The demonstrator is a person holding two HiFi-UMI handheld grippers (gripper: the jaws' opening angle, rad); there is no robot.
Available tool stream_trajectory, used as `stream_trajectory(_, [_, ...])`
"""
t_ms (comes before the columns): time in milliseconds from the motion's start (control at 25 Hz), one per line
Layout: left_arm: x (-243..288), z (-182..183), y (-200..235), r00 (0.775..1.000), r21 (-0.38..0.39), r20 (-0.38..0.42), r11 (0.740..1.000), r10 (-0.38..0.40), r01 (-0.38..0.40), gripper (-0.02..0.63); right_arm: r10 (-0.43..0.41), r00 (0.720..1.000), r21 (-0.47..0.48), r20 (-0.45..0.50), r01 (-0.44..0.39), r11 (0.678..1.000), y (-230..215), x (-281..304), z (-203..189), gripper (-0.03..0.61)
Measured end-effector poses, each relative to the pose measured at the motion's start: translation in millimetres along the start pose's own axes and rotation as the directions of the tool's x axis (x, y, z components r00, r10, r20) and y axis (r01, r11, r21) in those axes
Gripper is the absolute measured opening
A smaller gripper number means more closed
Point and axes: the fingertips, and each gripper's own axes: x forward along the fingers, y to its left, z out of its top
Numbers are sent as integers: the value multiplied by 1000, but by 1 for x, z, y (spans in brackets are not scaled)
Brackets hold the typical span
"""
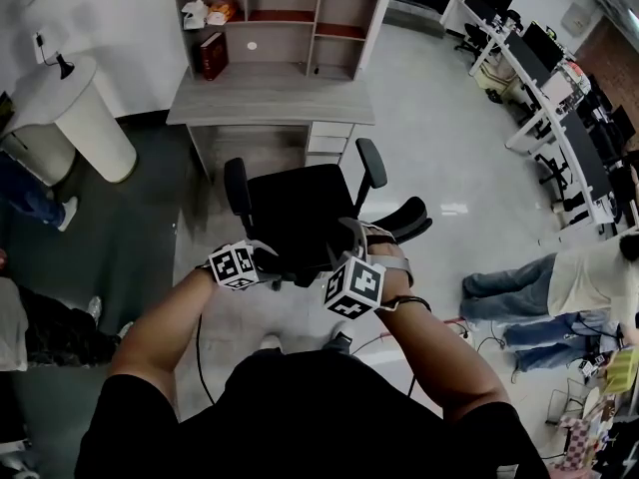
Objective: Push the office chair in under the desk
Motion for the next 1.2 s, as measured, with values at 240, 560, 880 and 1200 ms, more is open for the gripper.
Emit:
stream_trajectory(240, [-23,-19,6,1000,5,10,1000,0,0,175,-16,1000,0,-4,16,1000,6,9,29,179])
stream_trajectory(560, [-57,-48,17,1000,5,11,1000,0,0,176,-24,1000,2,5,24,1000,17,23,71,179])
stream_trajectory(880, [-81,-71,24,1000,-16,11,1000,21,-20,179,0,1000,2,19,0,1000,24,35,101,181])
stream_trajectory(1200, [-92,-83,27,998,-71,-5,995,64,-64,190,45,998,-12,35,-44,999,28,40,118,179])
